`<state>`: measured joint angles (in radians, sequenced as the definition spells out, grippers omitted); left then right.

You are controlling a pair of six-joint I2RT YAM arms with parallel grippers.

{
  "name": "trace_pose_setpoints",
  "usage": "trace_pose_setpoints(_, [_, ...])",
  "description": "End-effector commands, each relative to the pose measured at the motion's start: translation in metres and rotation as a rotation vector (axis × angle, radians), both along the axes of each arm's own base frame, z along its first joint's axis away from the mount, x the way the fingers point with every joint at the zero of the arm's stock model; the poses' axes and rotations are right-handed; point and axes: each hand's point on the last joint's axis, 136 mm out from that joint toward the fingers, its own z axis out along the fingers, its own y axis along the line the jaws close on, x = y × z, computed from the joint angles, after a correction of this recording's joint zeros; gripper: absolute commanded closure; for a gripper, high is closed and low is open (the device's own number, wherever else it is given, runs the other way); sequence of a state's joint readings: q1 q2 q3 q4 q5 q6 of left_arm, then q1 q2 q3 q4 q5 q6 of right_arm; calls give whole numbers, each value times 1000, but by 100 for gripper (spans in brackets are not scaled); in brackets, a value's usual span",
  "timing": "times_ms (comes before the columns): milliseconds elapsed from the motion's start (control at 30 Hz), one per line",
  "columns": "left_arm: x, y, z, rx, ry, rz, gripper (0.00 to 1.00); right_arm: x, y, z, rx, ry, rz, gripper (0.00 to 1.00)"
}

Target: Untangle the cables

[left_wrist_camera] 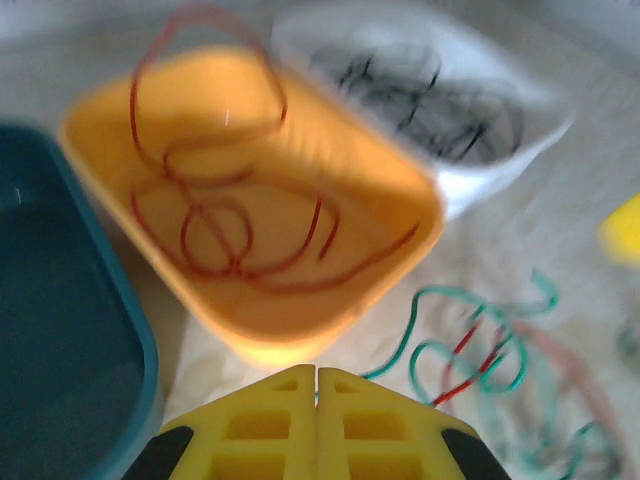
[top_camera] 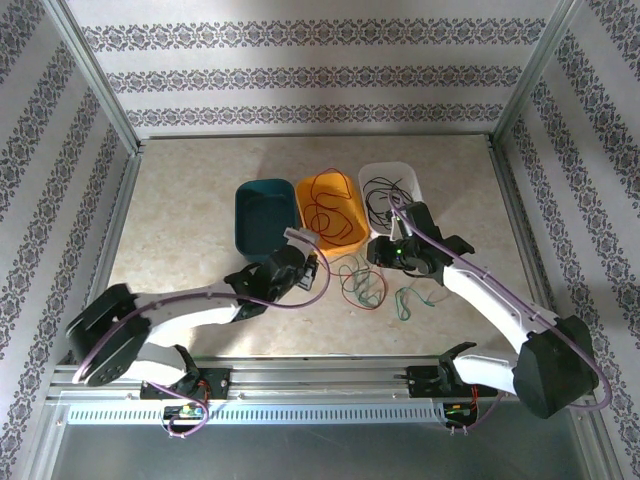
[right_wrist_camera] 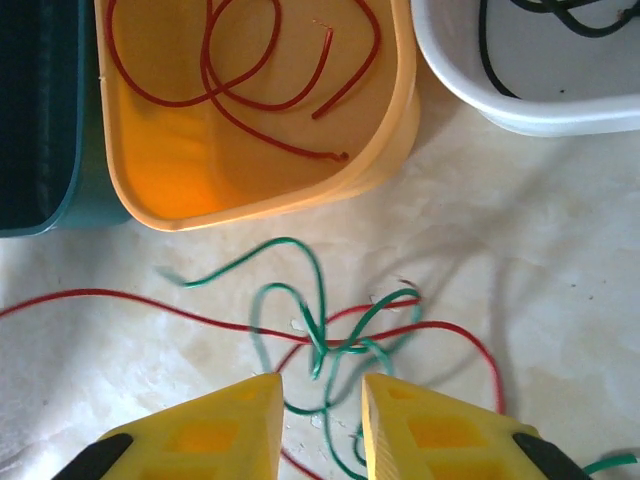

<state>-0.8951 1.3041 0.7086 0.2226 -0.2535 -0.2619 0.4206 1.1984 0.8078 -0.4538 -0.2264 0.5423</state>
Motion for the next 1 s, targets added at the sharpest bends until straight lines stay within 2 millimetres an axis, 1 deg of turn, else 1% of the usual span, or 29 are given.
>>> trace_pose_setpoints(0, [-8, -9, 54, -54, -84, -91, 100, -7, 2, -10, -1, 28, 35, 66])
trace_pose_setpoints(67, [-14, -13, 67, -72, -99, -136, 100, -10, 12, -11, 12, 36, 88, 59])
trace_pose_setpoints(133, [-20, -18, 75, -87, -103, -184, 100, -14, 26, -7, 32, 22, 158, 55])
trace_pose_setpoints(200, [-26, -25, 80, -98, -95, -238, 100, -16, 35, -1, 36, 0, 199, 53])
trace_pose_setpoints(333, [-33, -36, 93, -143, -95, -302, 100, -15, 38, 0, 36, -5, 210, 52])
trace_pose_setpoints(433, [-37, -42, 113, -192, -116, -337, 100, -14, 32, -2, 12, -13, 189, 52])
trace_pose_setpoints(533, [-43, -46, 138, -241, -158, -378, 100, -10, 22, 1, -11, -36, 147, 51])
trace_pose_setpoints(633, [-49, -45, 163, -283, -214, -409, 100, -7, 16, 12, 8, -81, 126, 49])
trace_pose_setpoints(700, [-50, -43, 174, -292, -241, -405, 100, -7, 10, 20, 15, -115, 109, 42])
trace_pose_setpoints(767, [-51, -42, 184, -307, -266, -408, 100, -5, 2, 27, 9, -148, 82, 39])
trace_pose_setpoints(933, [-57, -45, 206, -364, -316, -447, 100, 2, -22, 36, -9, -177, -5, 39])
trace_pose_setpoints(967, [-59, -46, 213, -379, -331, -457, 100, 4, -29, 36, -14, -180, -32, 39])
